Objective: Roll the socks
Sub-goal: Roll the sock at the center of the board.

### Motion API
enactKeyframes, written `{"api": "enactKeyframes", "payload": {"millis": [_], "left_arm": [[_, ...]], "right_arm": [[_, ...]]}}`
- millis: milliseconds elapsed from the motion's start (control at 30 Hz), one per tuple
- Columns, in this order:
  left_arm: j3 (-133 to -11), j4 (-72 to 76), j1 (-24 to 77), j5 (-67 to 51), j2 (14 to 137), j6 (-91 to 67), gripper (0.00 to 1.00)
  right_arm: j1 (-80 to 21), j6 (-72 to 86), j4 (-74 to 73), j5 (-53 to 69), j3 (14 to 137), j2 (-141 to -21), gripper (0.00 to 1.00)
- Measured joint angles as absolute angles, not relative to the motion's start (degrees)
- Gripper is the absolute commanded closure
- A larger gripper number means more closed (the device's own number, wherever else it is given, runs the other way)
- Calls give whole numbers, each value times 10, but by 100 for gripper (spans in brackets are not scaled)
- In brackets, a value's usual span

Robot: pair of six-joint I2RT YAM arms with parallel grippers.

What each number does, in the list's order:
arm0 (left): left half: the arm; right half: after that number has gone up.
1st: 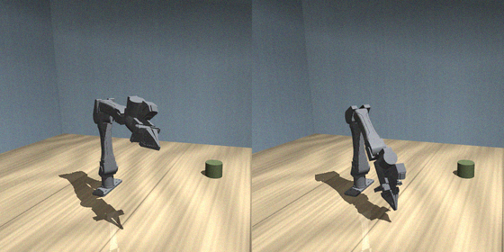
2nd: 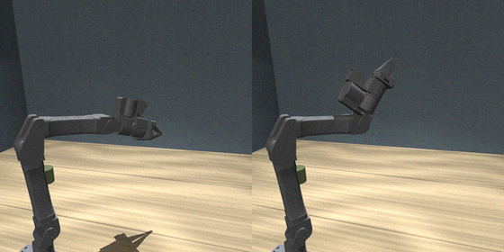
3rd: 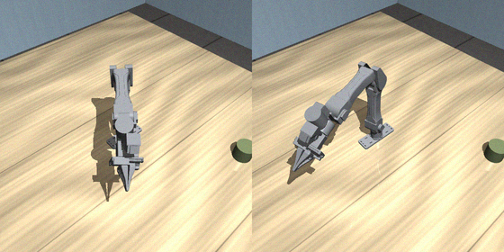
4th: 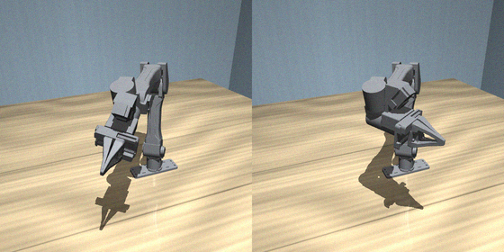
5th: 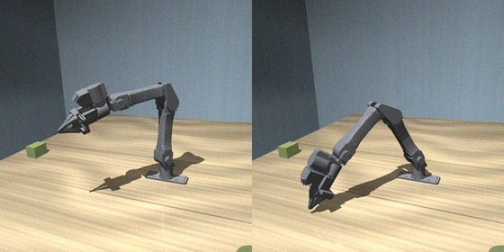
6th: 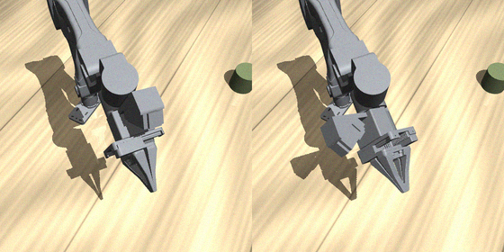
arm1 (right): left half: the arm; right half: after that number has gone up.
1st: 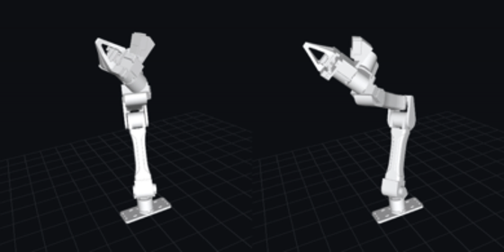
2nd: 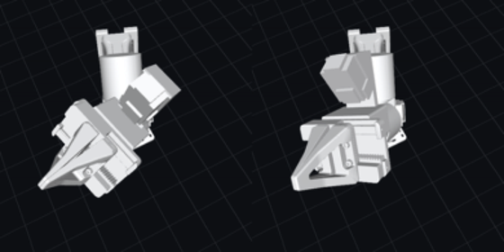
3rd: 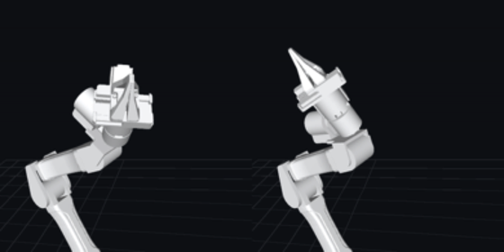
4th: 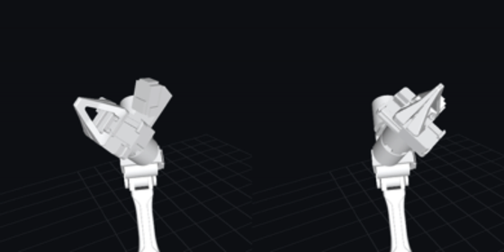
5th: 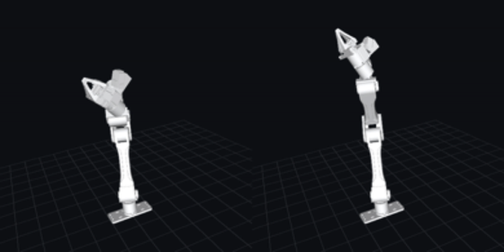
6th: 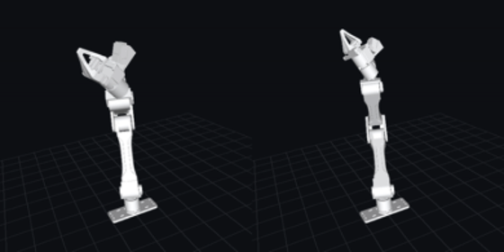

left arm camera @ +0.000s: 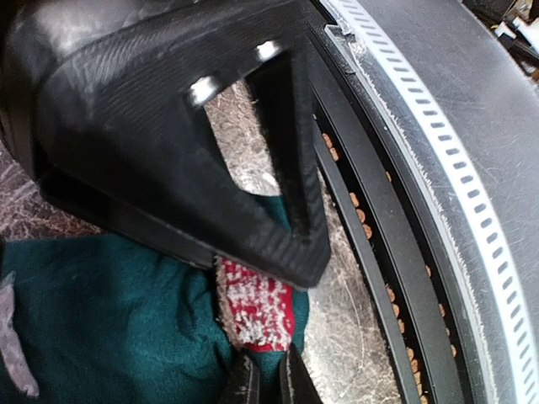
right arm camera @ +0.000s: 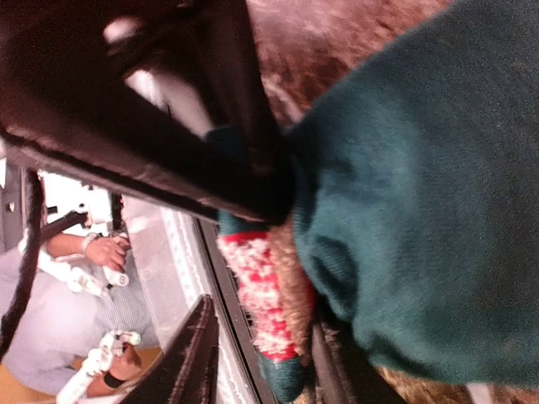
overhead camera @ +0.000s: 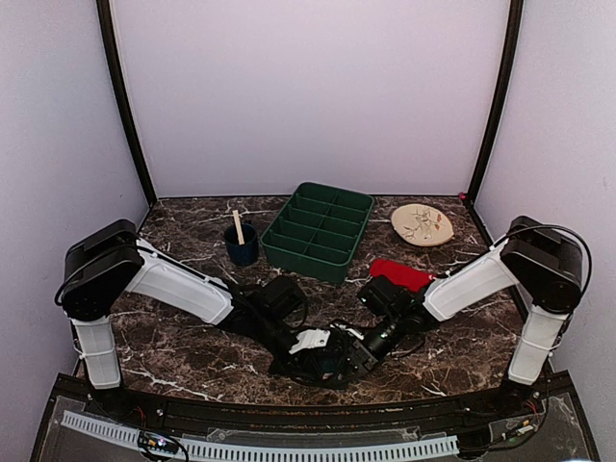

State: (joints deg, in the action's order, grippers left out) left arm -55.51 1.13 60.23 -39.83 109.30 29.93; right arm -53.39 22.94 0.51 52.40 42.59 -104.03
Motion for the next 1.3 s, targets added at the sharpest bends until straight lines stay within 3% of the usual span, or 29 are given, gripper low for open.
{"api": "enactKeyframes", "payload": {"millis": [133,567,833,1300], "left_arm": [[-581,-15,591,-430,1114,293,99],[-613,-83,543,-505,1142,259,99],[-667,-171,516,-571,1187,241,99],[-720,-299,482,-657,1243,242,99]], "right_arm": [[-531,233,4,506,418,-1018,54],[-528,241,23,406,369,-948,54],[-536,214,29,271,333,-876,54],[-678,119,19,65,352,-857,54]]}}
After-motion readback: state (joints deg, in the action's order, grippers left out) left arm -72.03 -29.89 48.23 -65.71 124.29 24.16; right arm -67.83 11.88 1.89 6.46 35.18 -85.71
